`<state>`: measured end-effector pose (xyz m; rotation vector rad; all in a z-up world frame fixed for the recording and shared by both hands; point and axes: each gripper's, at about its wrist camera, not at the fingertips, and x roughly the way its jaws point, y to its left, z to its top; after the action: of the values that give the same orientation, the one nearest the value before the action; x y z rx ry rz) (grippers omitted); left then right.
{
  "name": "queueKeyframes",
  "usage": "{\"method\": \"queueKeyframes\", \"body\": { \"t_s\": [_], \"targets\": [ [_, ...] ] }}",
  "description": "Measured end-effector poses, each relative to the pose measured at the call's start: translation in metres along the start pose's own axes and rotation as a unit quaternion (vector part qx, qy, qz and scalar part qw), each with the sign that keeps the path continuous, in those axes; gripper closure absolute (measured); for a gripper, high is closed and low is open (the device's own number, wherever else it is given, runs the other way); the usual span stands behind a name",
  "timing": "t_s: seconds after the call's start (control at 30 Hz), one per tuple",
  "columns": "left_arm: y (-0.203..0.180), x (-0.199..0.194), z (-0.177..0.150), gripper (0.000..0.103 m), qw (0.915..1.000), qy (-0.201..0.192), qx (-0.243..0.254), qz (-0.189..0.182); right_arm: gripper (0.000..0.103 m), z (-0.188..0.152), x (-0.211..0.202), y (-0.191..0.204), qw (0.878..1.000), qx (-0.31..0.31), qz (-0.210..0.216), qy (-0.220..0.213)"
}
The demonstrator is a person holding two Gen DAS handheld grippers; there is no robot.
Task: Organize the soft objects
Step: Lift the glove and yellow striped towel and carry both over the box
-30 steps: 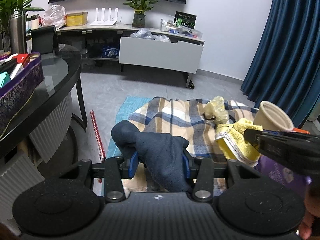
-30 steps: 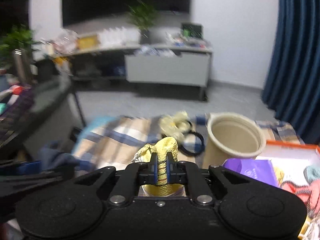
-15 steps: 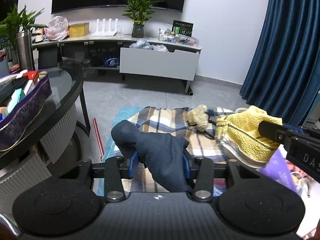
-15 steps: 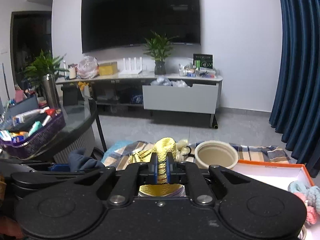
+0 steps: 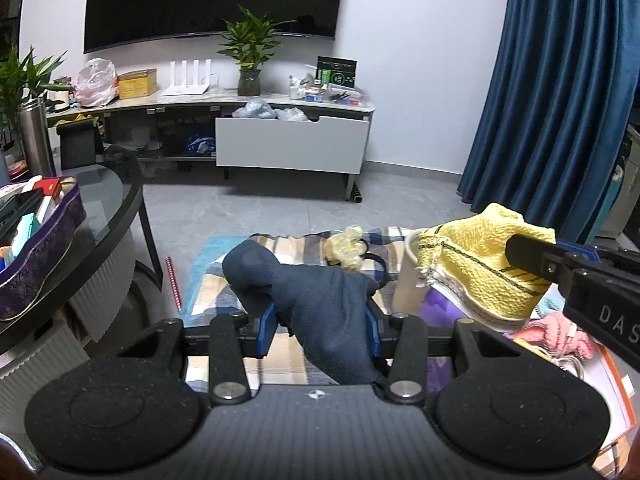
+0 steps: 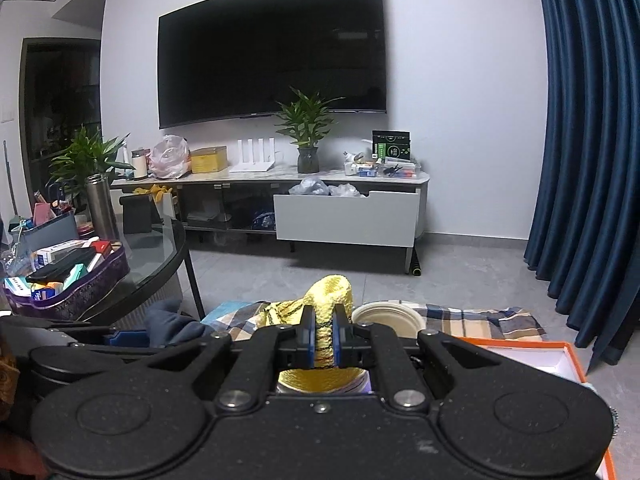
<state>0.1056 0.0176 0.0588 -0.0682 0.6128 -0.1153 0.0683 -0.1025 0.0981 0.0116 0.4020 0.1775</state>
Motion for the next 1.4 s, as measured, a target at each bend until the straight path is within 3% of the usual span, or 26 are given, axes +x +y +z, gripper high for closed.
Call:
{"method": "queueKeyframes", "body": {
  "t_s": [1.4],
  "targets": [
    [-0.062, 0.005, -0.006, 0.059, 0.9977, 0.008, 0.046, -0.049, 0.094, -0.006, -0.027, -0.061, 0.998, 0.036, -0.052, -0.009]
  ]
}}
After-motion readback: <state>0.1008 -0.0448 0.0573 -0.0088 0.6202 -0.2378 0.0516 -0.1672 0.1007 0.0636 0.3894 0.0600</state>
